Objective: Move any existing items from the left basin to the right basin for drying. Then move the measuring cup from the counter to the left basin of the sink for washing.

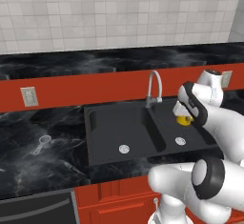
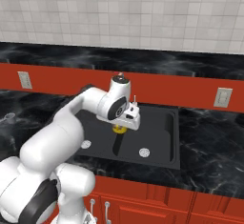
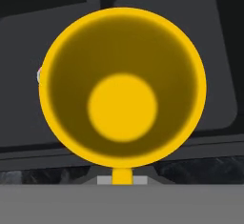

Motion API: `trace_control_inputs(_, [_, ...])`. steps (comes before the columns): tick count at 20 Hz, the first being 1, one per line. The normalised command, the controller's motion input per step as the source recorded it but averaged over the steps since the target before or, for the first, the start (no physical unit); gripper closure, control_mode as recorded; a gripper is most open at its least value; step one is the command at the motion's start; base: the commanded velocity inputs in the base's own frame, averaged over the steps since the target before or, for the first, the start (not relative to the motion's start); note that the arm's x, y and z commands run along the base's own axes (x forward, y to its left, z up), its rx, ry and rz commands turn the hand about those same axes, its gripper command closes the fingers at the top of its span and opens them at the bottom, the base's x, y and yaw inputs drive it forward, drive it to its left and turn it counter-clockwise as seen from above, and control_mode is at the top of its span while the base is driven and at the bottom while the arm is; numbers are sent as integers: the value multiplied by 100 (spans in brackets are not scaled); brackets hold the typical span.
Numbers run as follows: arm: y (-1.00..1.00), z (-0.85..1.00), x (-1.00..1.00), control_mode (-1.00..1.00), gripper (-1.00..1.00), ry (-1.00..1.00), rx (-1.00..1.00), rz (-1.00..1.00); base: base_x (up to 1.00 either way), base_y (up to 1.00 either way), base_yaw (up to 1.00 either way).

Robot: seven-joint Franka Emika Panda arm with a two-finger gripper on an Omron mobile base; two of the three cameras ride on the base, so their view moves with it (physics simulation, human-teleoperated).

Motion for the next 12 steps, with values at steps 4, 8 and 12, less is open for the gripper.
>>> trace_control_inputs(4, [-37, -16, 4, -100, 100, 1, 0, -4, 0, 0, 0])
trace_control_inputs(8, [-37, -26, 11, -100, 100, 2, 0, -3, 0, 0, 0])
trace_control_inputs(12, [-34, -30, 21, -100, 100, 1, -1, -2, 0, 0, 0])
